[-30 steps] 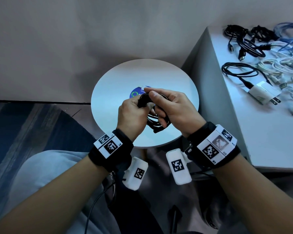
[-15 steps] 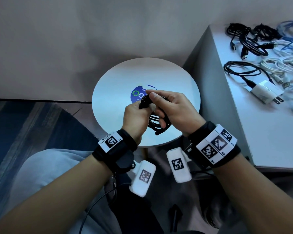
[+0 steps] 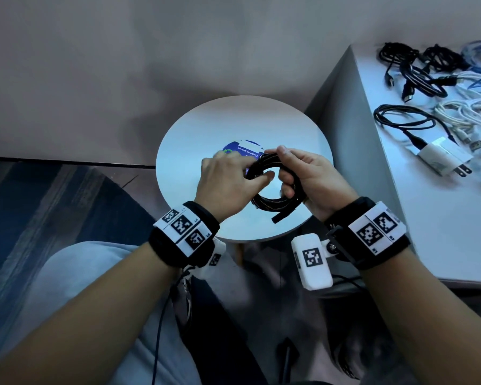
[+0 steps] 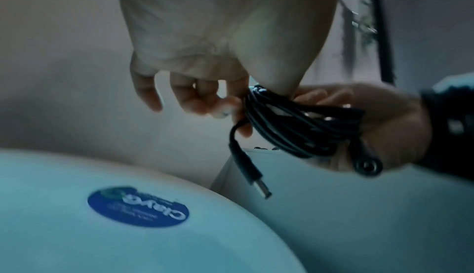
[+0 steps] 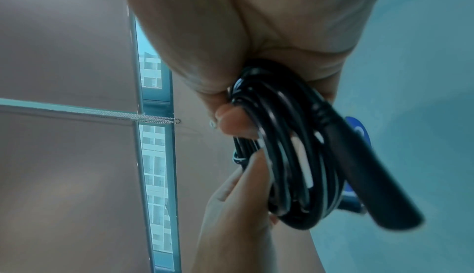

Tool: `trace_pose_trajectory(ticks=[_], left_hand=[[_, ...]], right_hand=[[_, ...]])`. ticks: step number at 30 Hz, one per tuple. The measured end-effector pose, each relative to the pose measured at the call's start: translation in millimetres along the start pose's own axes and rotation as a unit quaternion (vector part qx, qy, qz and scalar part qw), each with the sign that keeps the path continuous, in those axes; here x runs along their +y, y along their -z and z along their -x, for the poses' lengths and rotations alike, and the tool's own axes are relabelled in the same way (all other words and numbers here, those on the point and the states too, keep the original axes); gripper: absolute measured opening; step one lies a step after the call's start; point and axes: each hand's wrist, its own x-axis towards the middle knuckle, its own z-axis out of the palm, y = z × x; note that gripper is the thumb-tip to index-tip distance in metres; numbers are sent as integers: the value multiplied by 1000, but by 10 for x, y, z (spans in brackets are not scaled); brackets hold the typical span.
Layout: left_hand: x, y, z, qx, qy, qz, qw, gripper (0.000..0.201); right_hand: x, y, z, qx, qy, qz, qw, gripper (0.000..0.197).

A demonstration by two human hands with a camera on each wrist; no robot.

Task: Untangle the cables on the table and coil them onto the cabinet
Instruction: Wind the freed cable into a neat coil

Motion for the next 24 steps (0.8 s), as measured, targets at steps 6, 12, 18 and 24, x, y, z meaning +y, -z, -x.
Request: trace_pose_trajectory(ticks=[6, 12, 18, 24], left_hand=[[-74, 52, -42, -102, -7, 154, 983, 36], [-17, 122, -31, -57, -57, 189, 979, 33], [-74, 199, -49, 15, -72, 147, 986, 29], [-127, 323, -88, 63, -64, 169, 982, 29]], right_hand=[[-19, 12, -14, 1, -37, -138, 990, 38], [-71, 31, 40, -36, -35, -154, 987, 45], [-180, 27, 57, -44, 48, 63, 996, 37], [-242, 165, 109, -85, 63, 229, 968, 29]])
